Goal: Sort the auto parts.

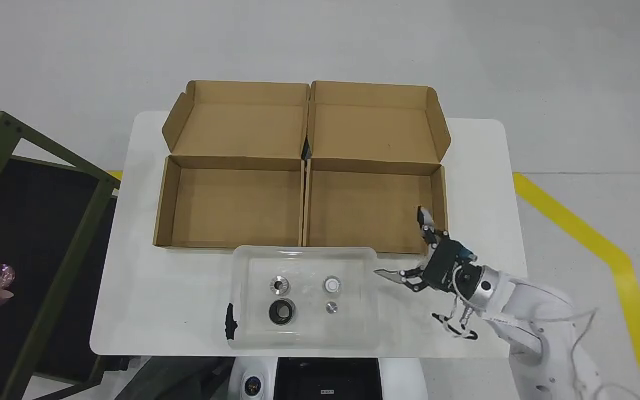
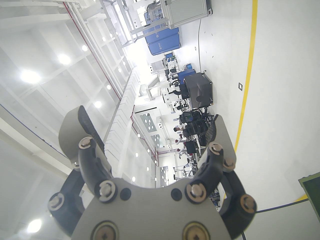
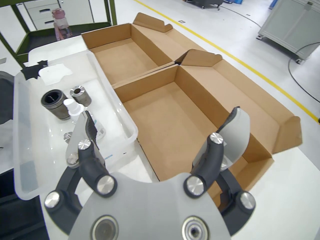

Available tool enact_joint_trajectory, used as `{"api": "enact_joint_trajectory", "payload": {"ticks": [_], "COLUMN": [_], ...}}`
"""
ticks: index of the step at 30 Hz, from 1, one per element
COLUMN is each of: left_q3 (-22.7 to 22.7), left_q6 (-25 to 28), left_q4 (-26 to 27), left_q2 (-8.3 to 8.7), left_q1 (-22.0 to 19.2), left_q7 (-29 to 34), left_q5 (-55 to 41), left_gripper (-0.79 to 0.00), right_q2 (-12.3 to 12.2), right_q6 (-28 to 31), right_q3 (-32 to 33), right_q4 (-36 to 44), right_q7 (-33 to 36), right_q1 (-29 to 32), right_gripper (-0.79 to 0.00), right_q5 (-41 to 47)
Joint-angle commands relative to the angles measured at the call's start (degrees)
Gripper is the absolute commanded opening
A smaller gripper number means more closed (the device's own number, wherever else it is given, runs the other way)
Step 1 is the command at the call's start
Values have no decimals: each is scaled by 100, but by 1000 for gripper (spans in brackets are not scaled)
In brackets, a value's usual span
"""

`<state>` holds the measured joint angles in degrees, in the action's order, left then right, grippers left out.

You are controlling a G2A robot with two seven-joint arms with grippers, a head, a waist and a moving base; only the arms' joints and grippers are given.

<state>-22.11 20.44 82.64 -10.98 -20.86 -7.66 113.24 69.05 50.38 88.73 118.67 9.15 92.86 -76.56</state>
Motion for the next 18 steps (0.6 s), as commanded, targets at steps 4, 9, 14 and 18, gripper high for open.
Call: {"api": "enact_joint_trajectory", "payload": {"ticks": [4, 9, 14, 18], "left_q3": [0, 0, 0, 0], "left_q6": [0, 0, 0, 0], "left_q4": [0, 0, 0, 0], "left_q2": [0, 0, 0, 0], "left_q1": [0, 0, 0, 0], "left_q7": [0, 0, 0, 0], "left_q5": [0, 0, 0, 0], "left_gripper": [0, 0, 0, 0], "right_q2": [-25, -39, -51, -61], "right_q6": [207, 260, 228, 205], "right_q3": [-471, -961, -1415, -1715], "right_q4": [166, 235, 281, 288], "right_q7": [589, 1051, 1447, 1661], "right_q1": [-180, -379, -509, -560], "right_gripper": [0, 0, 0, 0], "right_q5": [60, -51, -318, -459]}}
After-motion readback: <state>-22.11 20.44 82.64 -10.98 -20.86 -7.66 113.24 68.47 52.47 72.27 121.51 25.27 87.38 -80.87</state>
